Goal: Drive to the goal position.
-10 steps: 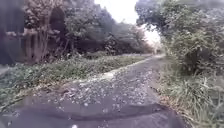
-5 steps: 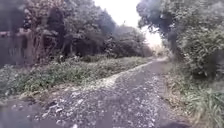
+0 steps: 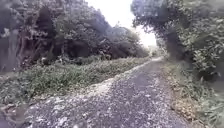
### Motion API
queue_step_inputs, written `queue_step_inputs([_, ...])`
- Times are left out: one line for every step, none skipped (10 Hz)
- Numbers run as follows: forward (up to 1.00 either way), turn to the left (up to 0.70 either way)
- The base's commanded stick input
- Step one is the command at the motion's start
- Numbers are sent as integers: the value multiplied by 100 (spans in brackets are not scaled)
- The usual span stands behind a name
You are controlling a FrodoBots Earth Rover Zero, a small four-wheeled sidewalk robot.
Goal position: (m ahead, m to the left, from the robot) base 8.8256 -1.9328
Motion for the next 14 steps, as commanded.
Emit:
queue_step_inputs([85, -34])
queue_step_inputs([85, -31])
queue_step_inputs([85, -25])
queue_step_inputs([85, -14])
queue_step_inputs([85, 0])
queue_step_inputs([85, 0])
queue_step_inputs([85, 0])
queue_step_inputs([85, 0])
queue_step_inputs([85, 0])
queue_step_inputs([85, 0])
queue_step_inputs([85, 0])
queue_step_inputs([85, 0])
queue_step_inputs([85, 0])
queue_step_inputs([85, 0])
